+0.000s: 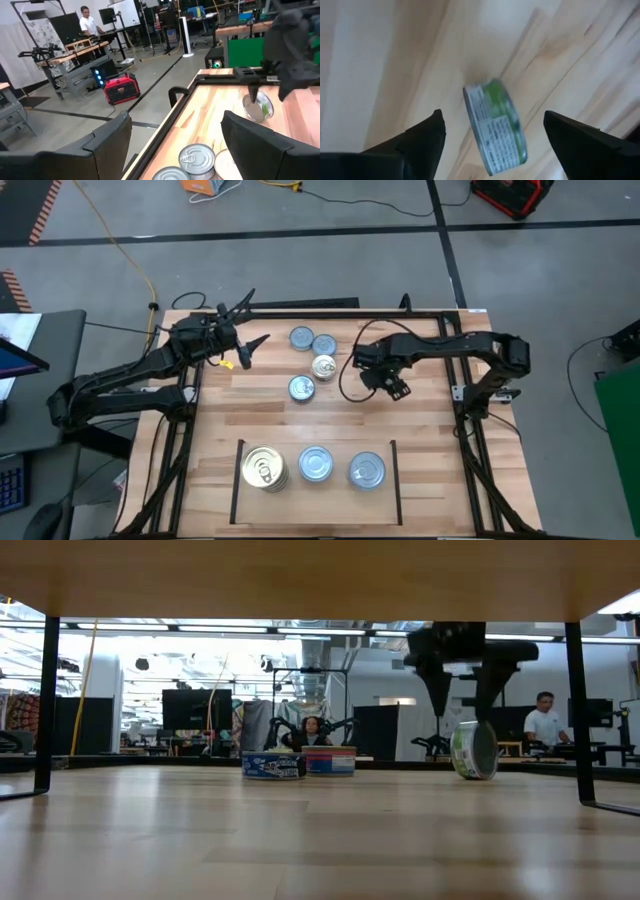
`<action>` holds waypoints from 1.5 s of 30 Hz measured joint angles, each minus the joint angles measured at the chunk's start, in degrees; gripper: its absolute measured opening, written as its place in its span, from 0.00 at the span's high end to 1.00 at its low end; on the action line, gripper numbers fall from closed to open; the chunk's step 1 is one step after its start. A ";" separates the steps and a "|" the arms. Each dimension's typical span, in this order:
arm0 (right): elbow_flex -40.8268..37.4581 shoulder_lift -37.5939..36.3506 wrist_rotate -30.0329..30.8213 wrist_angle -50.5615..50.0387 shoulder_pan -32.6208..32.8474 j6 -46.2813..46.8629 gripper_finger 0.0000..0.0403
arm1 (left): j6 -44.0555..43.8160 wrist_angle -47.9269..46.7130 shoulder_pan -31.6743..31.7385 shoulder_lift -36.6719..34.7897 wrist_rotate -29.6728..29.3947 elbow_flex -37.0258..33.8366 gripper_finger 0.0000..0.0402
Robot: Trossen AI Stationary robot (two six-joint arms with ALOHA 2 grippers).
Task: Stack canned seafood by type on shelf
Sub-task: Put the green and white tuna can on the top of the middle stacked tuna cans on the shelf
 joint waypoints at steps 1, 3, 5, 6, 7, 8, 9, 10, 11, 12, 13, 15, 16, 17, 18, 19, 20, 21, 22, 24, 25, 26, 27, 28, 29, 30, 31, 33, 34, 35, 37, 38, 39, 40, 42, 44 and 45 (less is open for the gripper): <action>0.00 0.79 -0.12 -0.55 -0.53 0.00 0.10 | 0.02 -0.31 0.02 -0.01 0.00 0.00 0.27; -0.02 2.30 -0.10 -1.03 -1.33 -0.02 0.11 | 0.54 -1.24 0.00 -0.01 0.00 0.00 0.27; -0.02 3.83 -0.15 -1.32 -2.06 0.21 0.12 | 1.34 -1.70 0.02 0.01 -0.03 0.00 0.27; -0.02 4.68 -0.23 -1.64 -2.41 0.49 0.12 | 1.44 -1.91 0.00 0.01 -0.03 0.00 0.27; -0.02 5.55 -0.35 -2.14 -2.73 0.70 0.13 | 1.44 -2.02 0.01 0.01 -0.05 0.00 0.27; -0.02 6.30 -0.45 -2.74 -3.06 0.72 0.15 | 1.44 -2.11 0.01 0.01 -0.05 0.00 0.27; -0.02 7.11 -0.42 -3.22 -3.19 0.70 0.17 | 1.46 -2.19 0.01 0.01 -0.07 0.00 0.27; -0.02 7.85 -0.41 -3.66 -3.41 0.55 0.19 | 1.46 -2.26 0.00 0.01 -0.19 0.00 0.27; -0.02 8.57 -0.40 -4.14 -3.58 -0.03 0.22 | 1.49 -2.30 0.00 0.01 -0.63 0.00 0.27; -0.02 9.27 -0.36 -4.55 -3.63 -0.41 0.26 | 1.63 -2.36 0.01 0.01 -1.09 0.00 0.27; -0.02 9.62 -0.38 -5.03 -3.60 -0.44 0.30 | 2.04 -2.44 0.00 0.01 -1.62 0.00 0.27; 0.03 10.04 -0.39 -6.25 -3.45 -0.19 0.38 | 2.95 -2.44 0.02 0.01 -3.05 0.00 0.27; 0.30 10.08 -0.39 -7.20 -3.32 -0.18 0.43 | 3.18 -2.44 0.00 0.01 -3.91 0.00 0.27; 0.74 10.11 -0.40 -8.21 -3.31 -0.18 0.48 | 3.19 -2.44 0.02 0.01 -4.46 0.00 0.27; 1.38 10.11 -0.41 -9.19 -3.31 0.04 0.53 | 3.19 -2.44 0.01 0.01 -4.96 0.00 0.27; 2.23 10.11 -0.51 -10.17 -3.36 0.56 0.58 | 3.21 -2.40 0.02 0.01 -5.25 0.00 0.27; 3.14 10.02 -0.84 -10.72 -3.53 1.20 0.60 | 3.21 -2.39 0.02 0.01 -5.39 0.00 0.27; 4.09 9.82 -1.76 -11.05 -3.80 1.63 0.60 | 3.21 -2.41 0.02 0.01 -5.39 0.00 0.27; 5.08 9.71 -3.41 -11.44 -4.10 2.19 0.60 | 3.21 -2.39 0.02 0.01 -5.39 0.00 0.27; 7.63 9.61 -7.54 -12.72 -5.04 3.87 0.60 | 3.21 -2.39 0.01 0.01 -5.39 0.00 0.27; 9.30 9.61 -9.51 -13.72 -5.61 4.61 0.60 | 3.21 -2.39 0.00 0.01 -5.38 0.00 0.27; 11.27 9.63 -11.62 -15.01 -6.29 5.63 0.60 | 3.21 -2.39 0.00 0.01 -5.39 0.00 0.27; 13.51 9.61 -14.07 -16.51 -7.10 6.65 0.60 | 3.21 -2.39 0.00 0.01 -5.39 0.00 0.27; 16.09 9.61 -16.96 -18.02 -8.00 7.78 0.60 | 3.21 -2.39 0.00 0.01 -5.39 0.00 0.27; 18.83 9.61 -20.49 -19.44 -9.02 8.92 0.60 | 3.21 -2.39 0.00 0.01 -5.39 0.00 0.27; 21.67 9.61 -24.45 -20.73 -10.21 10.27 0.60 | 3.17 -2.39 0.00 0.01 -5.37 0.00 0.27; 24.66 9.61 -28.76 -21.97 -11.28 12.09 0.60 | 3.11 -2.39 0.00 0.01 -5.37 0.00 0.27; 29.70 9.51 -38.15 -23.10 -13.21 16.62 0.60 | 2.90 -2.38 0.00 0.01 -5.38 0.00 0.27; 31.80 9.48 -42.62 -23.30 -14.02 19.11 0.60 | 2.89 -2.43 0.00 0.01 -5.39 0.00 0.27; 33.50 9.48 -47.08 -23.17 -14.72 21.72 0.60 | 2.89 -2.49 0.00 0.01 -5.39 0.00 0.27; 35.68 9.48 -55.19 -21.93 -15.30 27.86 0.60 | 2.95 -2.77 0.00 0.01 -5.45 0.00 0.27; 36.35 9.48 -58.46 -20.31 -15.15 30.65 0.59 | 2.95 -3.00 0.00 0.01 -5.66 0.00 0.27; 36.73 9.48 -60.95 -18.80 -14.53 32.90 0.58 | 2.96 -3.34 0.00 0.01 -5.95 0.00 0.27; 36.88 9.48 -62.49 -17.78 -13.58 34.64 0.57 | 3.11 -3.71 0.00 -0.01 -6.15 0.00 0.27; 36.85 9.50 -63.81 -16.67 -11.11 36.89 0.57 | 3.57 -4.18 0.00 -0.01 -6.57 0.00 0.27; 36.85 9.62 -65.06 -14.70 -8.25 38.63 0.59 | 3.56 -4.34 0.00 -0.01 -7.92 0.00 0.27; 36.85 9.82 -65.46 -13.71 -6.76 39.85 0.60 | 3.52 -4.62 0.00 -0.01 -8.95 0.00 0.27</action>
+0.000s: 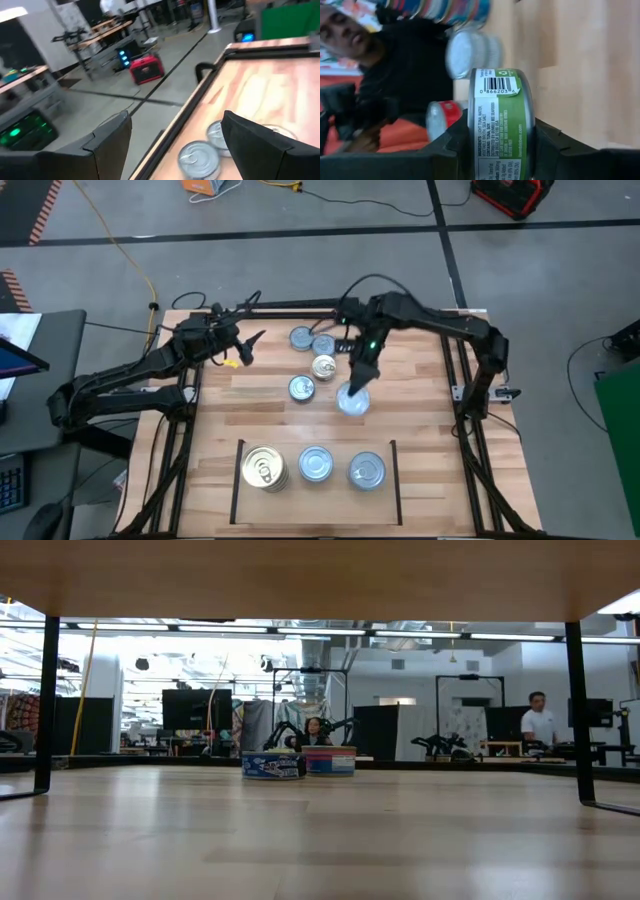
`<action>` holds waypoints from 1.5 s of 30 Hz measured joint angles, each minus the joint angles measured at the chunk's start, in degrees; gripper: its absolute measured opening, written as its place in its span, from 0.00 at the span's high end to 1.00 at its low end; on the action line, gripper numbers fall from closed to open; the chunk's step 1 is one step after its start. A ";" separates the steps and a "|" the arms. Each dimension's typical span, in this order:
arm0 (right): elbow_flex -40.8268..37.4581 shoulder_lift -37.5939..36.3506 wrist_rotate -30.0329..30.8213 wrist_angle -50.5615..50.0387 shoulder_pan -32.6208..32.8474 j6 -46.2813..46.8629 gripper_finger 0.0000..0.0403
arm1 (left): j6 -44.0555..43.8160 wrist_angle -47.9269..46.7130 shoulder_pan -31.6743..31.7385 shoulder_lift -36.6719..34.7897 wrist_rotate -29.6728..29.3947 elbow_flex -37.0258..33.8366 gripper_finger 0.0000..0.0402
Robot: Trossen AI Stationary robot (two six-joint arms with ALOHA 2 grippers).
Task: Stack canned seafood by type on shelf
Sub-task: Put the green and white tuna can on the top of the middle stacked tuna cans on the shelf
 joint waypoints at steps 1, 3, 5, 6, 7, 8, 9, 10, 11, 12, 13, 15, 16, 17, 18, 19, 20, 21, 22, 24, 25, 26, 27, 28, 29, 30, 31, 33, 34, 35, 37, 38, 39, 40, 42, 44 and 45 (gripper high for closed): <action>0.00 0.09 -0.63 0.89 1.44 1.55 0.60 | 0.02 -0.29 0.00 0.00 -1.06 0.00 0.27; 0.00 0.23 -1.56 3.92 3.96 5.57 0.60 | -0.03 -0.90 0.00 0.00 -2.58 0.00 0.27; 0.00 0.25 -1.58 7.89 6.51 9.87 0.60 | -0.15 -0.87 0.00 0.00 -2.62 0.00 0.27; 0.00 0.25 -1.69 9.94 7.53 12.20 0.60 | -0.30 -0.92 0.00 0.00 -2.41 0.07 0.27; 0.00 0.23 -1.70 12.00 8.52 14.62 0.60 | -0.64 -1.20 0.00 0.00 -1.86 0.24 0.27; 0.00 0.23 -1.70 13.96 9.39 17.11 0.60 | -0.88 -1.26 0.00 -0.02 -0.84 0.35 0.27; 0.00 0.23 -1.66 15.82 10.11 19.58 0.59 | -1.06 -1.70 0.00 -0.29 0.27 0.44 0.27; 0.00 0.23 -1.65 17.64 10.74 21.94 0.59 | -1.09 -2.62 0.00 -0.65 1.33 0.61 0.27; 0.00 0.23 -1.61 19.45 11.32 24.14 0.59 | -1.04 -3.49 -0.05 -1.01 2.31 0.90 0.27; 0.00 0.23 -1.41 21.12 11.91 25.84 0.59 | -0.85 -4.48 -0.20 -1.49 3.02 1.24 0.27; 0.00 0.23 -0.99 22.77 12.48 27.38 0.59 | -0.81 -5.45 -0.41 -2.13 3.48 1.41 0.27; 0.00 0.45 -0.44 26.34 13.47 30.72 0.59 | -1.10 -7.07 -0.82 -3.61 3.56 1.61 0.27; 0.00 0.57 -0.43 28.04 13.98 32.43 0.59 | -1.32 -7.59 -1.03 -4.34 3.52 1.68 0.27; -0.01 0.68 -0.35 29.33 14.45 33.96 0.59 | -1.60 -8.13 -1.21 -5.14 3.49 1.73 0.27; -0.02 1.04 -0.32 30.40 14.83 35.21 0.59 | -2.02 -8.71 -1.35 -5.91 3.48 1.73 0.27; -0.02 1.56 -0.43 31.79 15.19 36.41 0.59 | -2.46 -9.15 -1.46 -6.69 3.48 1.73 0.27; -0.01 1.90 -0.47 32.58 15.50 37.29 0.59 | -2.79 -9.67 -1.53 -7.56 3.46 1.73 0.27; -0.01 2.37 -0.46 32.46 15.74 37.89 0.59 | -3.05 -10.26 -1.56 -8.30 3.46 1.73 0.27; -0.04 2.97 -0.43 32.06 16.01 38.28 0.59 | -3.50 -10.79 -1.57 -8.89 3.54 1.73 0.27; -0.04 4.54 -0.59 32.67 16.59 39.59 0.59 | -4.69 -12.37 -1.57 -10.23 3.65 1.73 0.27; -0.04 5.35 -0.70 32.82 16.81 40.32 0.59 | -5.14 -13.11 -1.57 -10.75 3.67 1.73 0.27; -0.05 6.27 -1.23 33.20 16.98 41.19 0.59 | -5.43 -13.45 -1.57 -11.21 3.68 1.73 0.27; -0.07 7.07 -2.26 34.38 17.25 42.00 0.59 | -5.75 -13.76 -1.57 -11.70 3.72 1.75 0.27; -0.07 7.65 -2.84 35.28 17.49 42.76 0.59 | -6.03 -14.43 -1.57 -12.11 3.74 1.75 0.27; -0.07 8.14 -3.31 35.41 17.76 43.47 0.59 | -6.32 -14.82 -1.57 -12.29 3.81 1.73 0.27; -0.08 8.39 -3.92 35.51 17.90 44.20 0.59 | -6.67 -14.88 -1.57 -12.53 3.87 1.75 0.27; -0.09 8.62 -4.32 35.86 18.20 44.72 0.59 | -6.89 -15.10 -1.57 -12.80 3.93 1.74 0.27; -0.07 8.90 -4.75 36.03 18.72 45.59 0.59 | -7.02 -15.88 -1.57 -13.10 4.00 1.75 0.27; -0.07 8.98 -4.77 36.07 19.00 45.70 0.59 | -7.04 -15.95 -1.57 -13.14 4.07 1.75 0.27; -0.07 9.01 -4.72 36.36 19.25 45.72 0.59 | -7.04 -15.89 -1.57 -13.16 4.05 1.75 0.27; -0.07 9.01 -4.20 37.29 19.58 45.78 0.59 | -7.06 -15.90 -1.57 -13.12 4.07 1.73 0.27; -0.07 9.01 -3.75 37.96 19.66 45.97 0.59 | -7.06 -15.81 -1.57 -13.11 4.09 1.73 0.27; -0.07 9.01 -3.50 38.36 19.81 46.15 0.59 | -7.06 -15.82 -1.57 -13.10 4.10 1.75 0.27; -0.07 9.01 -3.19 38.42 20.04 46.19 0.59 | -7.06 -15.82 -1.57 -13.08 4.10 1.75 0.27; -0.07 9.01 -2.56 38.22 20.40 46.18 0.59 | -7.06 -15.82 -1.57 -13.09 4.11 1.73 0.27; -0.07 9.01 -1.97 38.28 20.74 46.18 0.58 | -7.06 -15.80 -1.57 -13.09 4.13 1.73 0.27; -0.07 9.01 -1.52 38.30 20.83 46.18 0.58 | -7.08 -15.80 -1.57 -13.09 4.13 1.73 0.27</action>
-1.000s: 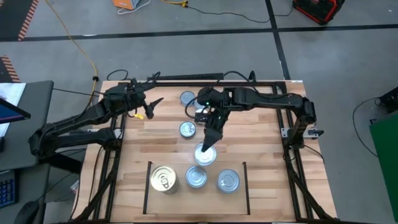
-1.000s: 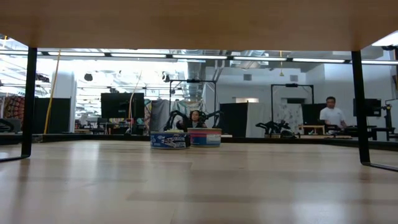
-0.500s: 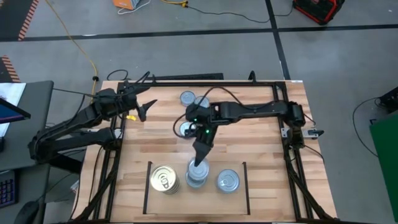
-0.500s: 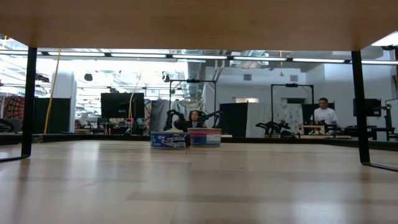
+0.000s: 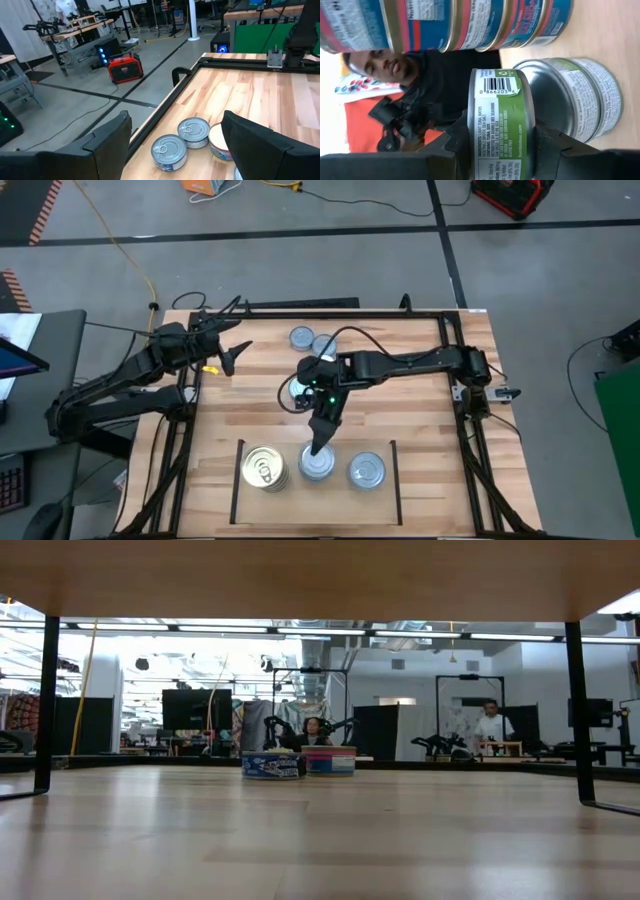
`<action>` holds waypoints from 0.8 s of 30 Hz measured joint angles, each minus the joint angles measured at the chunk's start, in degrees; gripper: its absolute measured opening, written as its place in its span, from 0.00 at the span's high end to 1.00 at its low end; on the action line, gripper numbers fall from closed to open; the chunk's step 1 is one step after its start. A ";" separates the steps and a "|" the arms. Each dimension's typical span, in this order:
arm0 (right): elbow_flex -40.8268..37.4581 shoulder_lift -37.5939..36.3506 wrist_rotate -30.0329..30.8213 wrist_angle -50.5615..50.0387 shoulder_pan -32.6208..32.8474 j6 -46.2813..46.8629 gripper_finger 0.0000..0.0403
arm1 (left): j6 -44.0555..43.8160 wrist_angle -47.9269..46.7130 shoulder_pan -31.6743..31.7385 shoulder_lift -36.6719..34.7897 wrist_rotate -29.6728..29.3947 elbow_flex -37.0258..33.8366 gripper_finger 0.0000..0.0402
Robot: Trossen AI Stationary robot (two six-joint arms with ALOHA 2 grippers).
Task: Stack canned seafood by type on shelf
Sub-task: Put the green and white tuna can on the top of the middle stacked tuna cans on the shelf
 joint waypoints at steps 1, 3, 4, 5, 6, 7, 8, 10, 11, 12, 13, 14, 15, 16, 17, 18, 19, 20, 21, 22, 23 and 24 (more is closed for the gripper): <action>0.00 0.00 0.80 -0.01 0.11 0.00 0.57 | -0.06 0.00 0.00 0.00 0.00 0.02 0.27; 0.00 0.00 3.11 -0.01 0.34 0.47 0.54 | -0.15 0.00 0.00 0.00 0.00 0.01 0.27; 0.00 0.00 3.57 0.16 0.32 0.82 0.53 | -0.17 0.01 0.00 0.00 0.02 0.00 0.27; 0.00 0.00 3.80 0.34 0.31 0.90 0.51 | -0.17 0.02 0.00 0.00 0.04 0.00 0.27; 0.00 -0.02 3.87 0.42 0.47 0.90 0.48 | -0.17 0.01 0.00 0.00 0.04 0.00 0.27; 0.00 -0.02 4.08 0.47 0.59 0.92 0.46 | -0.18 0.00 0.00 0.00 0.04 0.02 0.27; -0.01 -0.02 4.47 0.45 0.64 0.94 0.44 | -0.17 0.00 0.00 0.00 0.05 0.02 0.27; -0.14 -0.02 5.41 0.53 0.56 1.29 0.39 | -0.17 0.00 0.00 0.00 0.20 0.02 0.27; -0.15 -0.02 5.54 0.63 0.59 1.85 0.37 | -0.17 0.00 0.00 0.00 0.28 0.00 0.27; -0.15 -0.02 5.64 1.15 0.61 2.56 0.36 | -0.17 0.00 0.00 0.01 0.31 0.00 0.27; -0.15 -0.02 5.75 1.79 0.71 3.27 0.34 | -0.17 -0.02 0.00 0.00 0.31 0.02 0.27; -0.15 -0.02 5.86 2.18 0.86 3.93 0.33 | -0.17 -0.02 0.00 0.00 0.31 0.02 0.27; -0.15 -0.02 5.86 2.20 0.95 4.36 0.32 | -0.17 -0.02 0.00 0.00 0.31 0.00 0.27; -0.15 -0.02 5.84 1.89 0.95 4.65 0.30 | -0.17 -0.01 0.00 0.00 0.31 0.00 0.27; -0.15 -0.02 5.86 1.31 0.97 4.95 0.29 | -0.17 -0.02 0.00 0.00 0.31 0.01 0.27; -0.15 -0.02 5.88 0.50 0.91 5.08 0.28 | -0.17 -0.05 0.00 0.00 0.31 0.00 0.27; -0.15 -0.02 6.20 0.14 0.90 5.33 0.27 | -0.17 -0.09 0.00 0.00 0.31 0.00 0.27; -0.15 -0.02 6.46 0.19 0.91 5.56 0.27 | -0.17 -0.18 0.00 0.00 0.29 0.00 0.27; -0.15 -0.02 6.36 0.04 0.90 5.53 0.26 | -0.17 -0.32 0.00 0.00 0.29 0.02 0.27; -0.15 -0.02 6.14 -0.57 0.90 5.34 0.26 | -0.17 -0.39 0.00 0.00 0.29 0.02 0.27; -0.15 -0.02 6.21 -1.09 0.88 5.33 0.25 | -0.19 -0.38 0.00 0.02 0.29 0.00 0.27; -0.15 -0.02 6.50 -1.20 0.86 5.38 0.25 | -0.28 -0.38 0.00 0.02 0.29 0.00 0.27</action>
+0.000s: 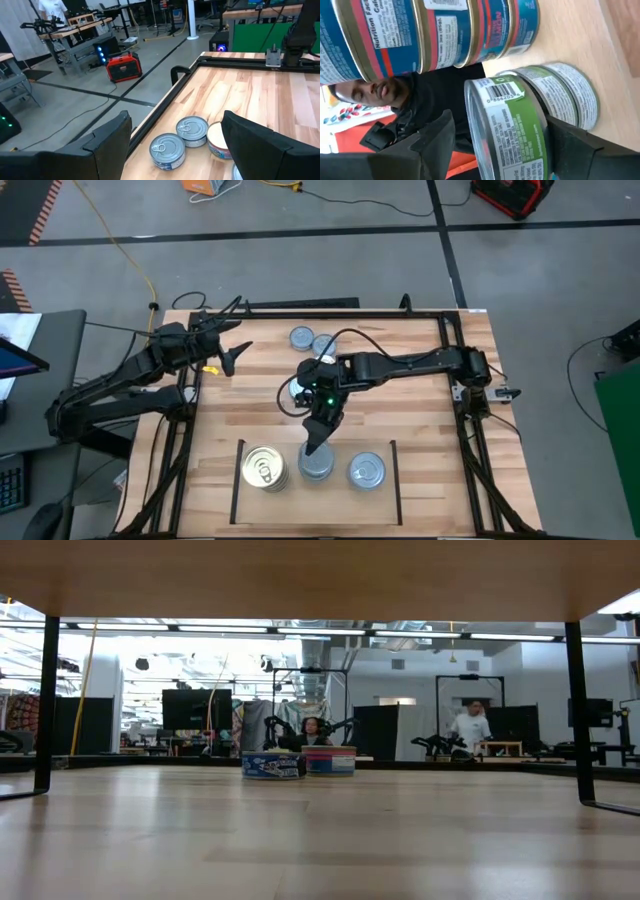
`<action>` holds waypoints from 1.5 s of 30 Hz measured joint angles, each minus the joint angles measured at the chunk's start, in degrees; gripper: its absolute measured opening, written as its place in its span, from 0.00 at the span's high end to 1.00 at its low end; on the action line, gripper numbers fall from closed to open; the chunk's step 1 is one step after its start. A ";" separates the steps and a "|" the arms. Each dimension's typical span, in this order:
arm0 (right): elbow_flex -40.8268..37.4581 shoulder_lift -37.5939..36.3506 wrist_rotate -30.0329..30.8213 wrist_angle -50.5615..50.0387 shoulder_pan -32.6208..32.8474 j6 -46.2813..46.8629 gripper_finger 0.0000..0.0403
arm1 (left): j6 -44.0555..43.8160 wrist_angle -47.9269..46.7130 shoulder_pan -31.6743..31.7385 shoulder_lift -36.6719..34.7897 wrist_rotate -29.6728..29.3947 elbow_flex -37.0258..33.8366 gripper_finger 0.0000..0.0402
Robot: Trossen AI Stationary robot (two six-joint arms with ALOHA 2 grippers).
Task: Stack canned seafood by type on shelf
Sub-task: Put the green and white tuna can on the top of the middle stacked tuna cans on the shelf, then put the blue and pink tuna can on the top of the left stacked tuna cans on the shelf
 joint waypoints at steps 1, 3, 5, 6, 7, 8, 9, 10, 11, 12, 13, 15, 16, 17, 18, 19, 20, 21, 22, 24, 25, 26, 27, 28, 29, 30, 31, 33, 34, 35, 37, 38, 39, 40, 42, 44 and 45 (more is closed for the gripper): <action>0.00 0.00 -0.25 -0.34 0.00 -0.08 0.25 | -0.18 -0.01 0.00 -0.02 0.01 0.00 0.27; 0.00 -0.04 -0.18 -2.56 -0.08 0.07 0.25 | -0.20 0.01 0.00 -0.02 0.25 0.00 0.27; 0.00 -0.07 -0.08 -2.46 -0.06 -0.30 0.25 | -0.27 0.00 0.00 -0.02 0.37 0.00 0.27; 0.00 -0.07 -0.58 -3.74 0.09 -0.70 0.25 | -0.28 0.06 0.00 -0.02 0.43 0.00 0.27; -0.02 -0.09 0.15 -4.61 0.07 -0.64 0.25 | -0.33 0.06 0.00 0.01 0.44 0.00 0.27; -0.01 -0.09 0.95 -4.16 -0.01 -0.39 0.25 | -0.33 0.00 0.00 0.01 0.44 0.00 0.27; 0.00 -0.09 1.05 -3.58 0.13 -0.52 0.25 | -0.33 -0.06 0.00 0.00 0.44 0.00 0.27; 0.00 -0.09 0.55 -3.86 0.21 -0.63 0.25 | -0.33 0.02 0.00 -0.02 0.44 0.00 0.27; 0.00 -0.09 0.62 -4.22 0.22 -0.37 0.25 | -0.34 0.07 0.00 -0.02 0.43 0.00 0.27; 0.00 -0.09 1.28 -3.87 0.22 -0.03 0.25 | -0.39 0.03 0.00 -0.02 0.42 0.00 0.27; 0.10 -0.13 1.48 -3.61 0.24 -0.21 0.25 | -0.49 -0.08 0.00 -0.02 0.42 0.00 0.27; 1.00 -0.13 2.12 -5.78 0.43 -0.57 0.25 | -0.55 0.03 0.00 -0.01 0.42 0.00 0.27; 1.62 -0.13 3.42 -5.95 0.44 -0.52 0.25 | -0.58 -0.04 0.00 0.00 0.42 0.00 0.27; 2.19 -0.14 3.60 -5.66 0.44 -0.90 0.25 | -0.67 -0.08 0.00 0.01 0.42 0.00 0.27; 2.80 -0.15 3.05 -6.19 0.44 -1.29 0.25 | -0.72 -0.05 0.00 0.00 0.42 0.00 0.27; 3.42 -0.20 3.46 -7.15 0.34 -1.31 0.25 | -0.75 0.01 0.00 -0.01 0.42 0.00 0.27; 4.08 -0.20 5.30 -7.40 0.23 -1.24 0.25 | -0.75 -0.04 0.00 -0.02 0.42 0.00 0.27; 4.84 -0.20 6.13 -7.03 0.15 -1.47 0.25 | -0.76 -0.11 0.00 -0.02 0.45 0.00 0.27; 5.44 -0.20 6.07 -7.12 0.17 -1.82 0.25 | -0.75 -0.11 0.00 -0.02 0.59 0.00 0.27; 5.79 -0.30 6.39 -7.31 0.26 -1.56 0.25 | -0.77 -0.05 0.00 -0.02 1.13 0.00 0.27; 5.81 -0.31 6.65 -7.00 0.30 -1.32 0.25 | -0.77 -0.06 0.00 0.00 1.38 0.00 0.27; 5.82 -0.31 6.68 -7.05 0.38 -1.26 0.25 | -0.77 -0.06 0.00 0.00 1.57 0.00 0.27; 5.81 -0.23 6.70 -7.31 0.59 -1.20 0.25 | -0.77 -0.05 0.00 0.00 1.62 0.00 0.27; 5.79 -0.15 6.75 -7.56 0.68 -1.17 0.25 | -0.77 -0.04 0.00 0.01 1.62 0.00 0.27; 5.79 -0.09 6.75 -7.64 0.86 -1.16 0.25 | -0.77 -0.06 0.00 0.00 1.62 0.00 0.27; 5.79 -0.09 6.77 -7.64 0.92 -1.16 0.25 | -0.77 -0.04 0.00 -0.02 1.62 0.00 0.27; 5.79 -0.09 6.79 -7.59 0.92 -1.16 0.25 | -0.77 0.00 0.00 -0.02 1.64 0.00 0.27; 5.79 -0.09 6.98 -7.57 0.83 -1.62 0.25 | -0.77 -0.02 0.00 -0.02 1.68 0.00 0.27; 5.79 -0.09 7.32 -7.73 0.63 -1.81 0.25 | -0.77 -0.02 0.00 0.00 1.68 0.00 0.27; 5.79 -0.10 7.89 -7.81 0.34 -1.85 0.25 | -0.77 -0.01 0.00 0.00 1.68 0.00 0.27; 5.79 -0.44 9.16 -8.65 -0.17 -2.77 0.25 | -0.77 -0.02 0.00 0.01 1.68 0.00 0.27; 5.79 -0.56 9.35 -9.08 -0.57 -3.54 0.25 | -0.77 -0.02 0.00 0.01 1.68 0.00 0.27; 5.83 -0.64 9.35 -9.94 -1.03 -4.49 0.25 | -0.79 -0.04 0.00 -0.01 1.68 0.00 0.27; 5.92 -0.85 9.35 -12.12 -1.56 -5.84 0.25 | -0.83 -0.04 0.00 0.00 1.68 0.00 0.27; 6.11 -1.15 10.13 -17.05 -2.87 -10.49 0.25 | -0.91 -0.10 0.00 0.00 2.05 0.00 0.27; 6.45 -1.56 12.84 -20.92 -4.74 -17.45 0.25 | -0.98 -0.14 0.00 -0.01 2.67 0.00 0.27; 6.44 -2.08 15.01 -22.78 -5.72 -21.55 0.25 | -1.08 -0.13 0.01 0.01 3.32 0.00 0.27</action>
